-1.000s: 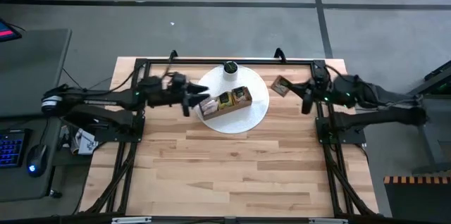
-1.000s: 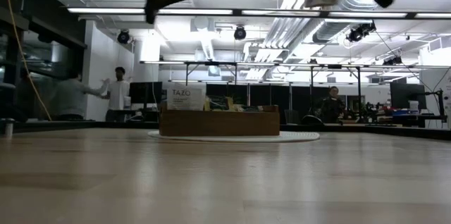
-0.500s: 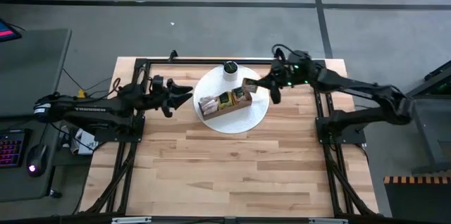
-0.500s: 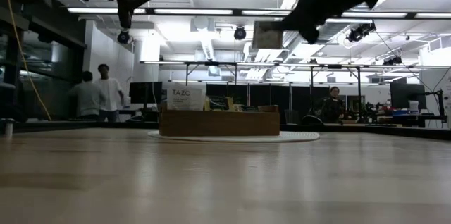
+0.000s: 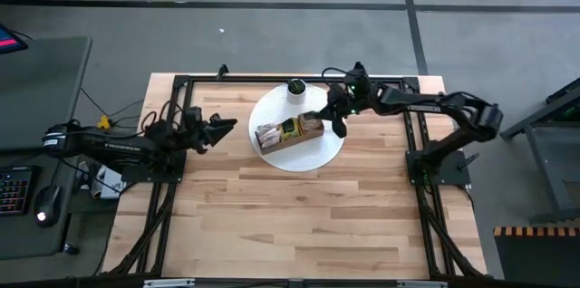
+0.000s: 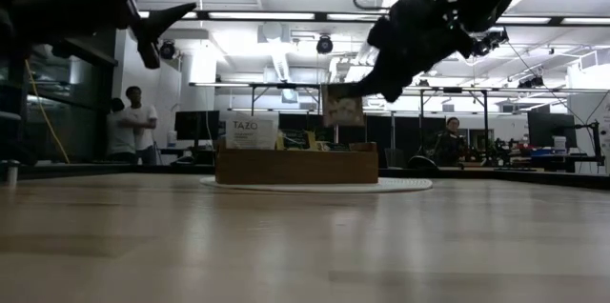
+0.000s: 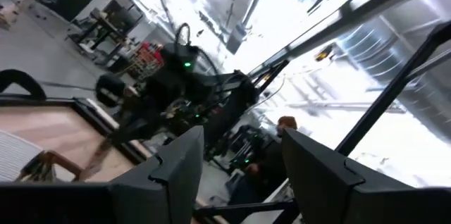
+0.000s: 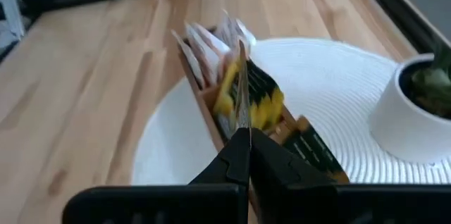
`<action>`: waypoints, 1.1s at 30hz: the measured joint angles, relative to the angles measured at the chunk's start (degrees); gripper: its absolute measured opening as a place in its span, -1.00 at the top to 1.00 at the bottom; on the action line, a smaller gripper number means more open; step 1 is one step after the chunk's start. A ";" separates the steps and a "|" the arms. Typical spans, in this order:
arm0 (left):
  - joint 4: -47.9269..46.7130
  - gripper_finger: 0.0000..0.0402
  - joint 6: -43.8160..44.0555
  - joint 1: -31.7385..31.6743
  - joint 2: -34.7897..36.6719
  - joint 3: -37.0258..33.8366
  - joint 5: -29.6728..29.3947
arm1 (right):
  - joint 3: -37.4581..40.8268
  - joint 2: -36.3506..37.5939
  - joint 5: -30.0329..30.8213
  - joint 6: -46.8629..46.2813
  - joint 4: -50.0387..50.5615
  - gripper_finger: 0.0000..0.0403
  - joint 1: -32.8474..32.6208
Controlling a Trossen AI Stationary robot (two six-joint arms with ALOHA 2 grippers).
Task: Pick & Place Tea
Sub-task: Put the brown tea bag into the right section of the wooden organizer
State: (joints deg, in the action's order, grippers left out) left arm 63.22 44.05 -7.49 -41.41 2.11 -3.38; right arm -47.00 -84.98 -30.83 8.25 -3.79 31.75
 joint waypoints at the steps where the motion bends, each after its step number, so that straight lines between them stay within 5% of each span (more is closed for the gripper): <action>1: 0.57 0.05 0.73 0.00 0.00 -0.53 -0.16 | -0.21 -0.91 0.04 0.37 -0.18 1.00 0.23; 15: 1.40 0.05 2.60 0.00 -0.02 -1.32 2.23 | -9.82 -10.44 -0.16 5.94 11.41 1.00 2.36; 33: 0.06 0.05 2.73 0.02 -0.02 -1.45 5.93 | -10.30 -14.19 0.43 5.07 16.40 1.00 1.77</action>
State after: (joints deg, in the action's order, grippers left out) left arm 63.27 46.78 -7.46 -41.43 0.67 2.56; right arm -57.30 -99.17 -30.39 13.31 12.61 33.52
